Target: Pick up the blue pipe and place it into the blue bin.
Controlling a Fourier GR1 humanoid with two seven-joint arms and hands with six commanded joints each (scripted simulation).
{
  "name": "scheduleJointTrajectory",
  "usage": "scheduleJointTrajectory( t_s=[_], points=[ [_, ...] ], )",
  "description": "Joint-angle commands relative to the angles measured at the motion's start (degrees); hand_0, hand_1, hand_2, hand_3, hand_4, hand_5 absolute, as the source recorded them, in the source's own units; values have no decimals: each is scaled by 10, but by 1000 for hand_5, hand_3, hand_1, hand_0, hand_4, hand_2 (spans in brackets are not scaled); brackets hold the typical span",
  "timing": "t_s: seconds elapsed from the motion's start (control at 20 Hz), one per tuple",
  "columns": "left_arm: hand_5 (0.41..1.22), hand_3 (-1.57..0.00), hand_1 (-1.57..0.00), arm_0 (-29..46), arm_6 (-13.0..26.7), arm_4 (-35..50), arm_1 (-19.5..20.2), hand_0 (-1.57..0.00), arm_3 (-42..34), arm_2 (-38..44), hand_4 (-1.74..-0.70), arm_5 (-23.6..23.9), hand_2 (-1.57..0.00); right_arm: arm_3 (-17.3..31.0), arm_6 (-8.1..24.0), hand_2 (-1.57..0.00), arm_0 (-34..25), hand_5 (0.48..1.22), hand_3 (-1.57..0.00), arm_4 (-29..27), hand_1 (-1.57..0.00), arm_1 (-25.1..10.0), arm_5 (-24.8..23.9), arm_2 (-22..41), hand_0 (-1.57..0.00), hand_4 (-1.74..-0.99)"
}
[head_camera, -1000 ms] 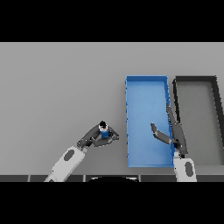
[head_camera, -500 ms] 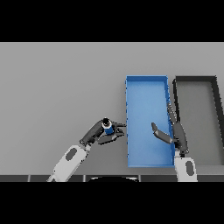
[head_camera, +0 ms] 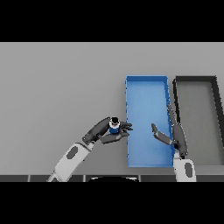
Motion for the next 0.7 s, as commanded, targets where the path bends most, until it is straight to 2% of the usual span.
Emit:
scheduleJointTrajectory(
  t_s=[0.0, 0.1, 0.2, 0.3, 0.35, 0.4, 0.45, 0.55, 0.6, 0.65],
  points=[
    [1220, -1569, -1569, 3, 0, -1, -6, -1568, -2, -1, -1466, 1, -1569, -18, 0, 1, 25, 643, 1, 14, 1, 14, -19, 6, 1, -1141],
    [1220, -1570, -1569, 3, -2, 2, -8, -1569, -1, 7, -1466, -6, -1570, -61, -5, 1, 91, 643, 1, 49, 1, 49, -64, 21, 1, -1138],
    [1220, -1570, -1570, 10, -4, -7, -9, -1570, -5, 5, -1466, -8, -1570, -106, -9, 1, 168, 643, 1, 86, 1, 93, -112, 41, 1, -1188],
    [1220, -1570, -1570, 11, -7, -19, -14, -1570, 4, 5, -1467, -10, -1570, -133, 2, -2, 199, 642, 1, 113, 1, 114, -140, 50, 1, -1184],
    [1220, -1571, -1570, 9, -4, -14, -18, -1570, 2, 9, -1467, -15, -1571, -146, -7, -20, 208, 642, 1, 117, 1, 122, -141, 61, 1, -1187],
    [1221, -1571, -1571, 2, 0, -16, -22, -1571, 7, 11, -1467, -18, -1571, -165, -35, -41, 214, 648, 1, 78, -2, 118, -118, 60, 1, -1195],
    [1221, -1571, -1571, 2, 1, -16, -25, -1571, 4, 11, -1467, -21, -1571, -177, -40, -67, 212, 641, 0, 33, -12, 115, -87, 61, 1, -1198],
    [1221, -1571, -1571, 9, 0, -12, -23, -1571, -5, 13, -1467, -33, -1571, -225, -7, -106, 212, 609, -1, -24, -25, 90, -27, 73, 1, -1209],
    [1221, -1571, -1571, 10, 2, -18, -28, -1571, -5, 10, -1467, -33, -1571, -234, 45, -120, 198, 607, -1, -46, -29, 71, 3, 74, 1, -1215],
    [1221, -1571, -1571, 9, 5, -23, -30, -1571, 0, 13, -1467, -33, -1571, -234, 80, -118, 178, 600, -1, -62, -23, 58, 24, 72, 1, -1224]
  ],
)
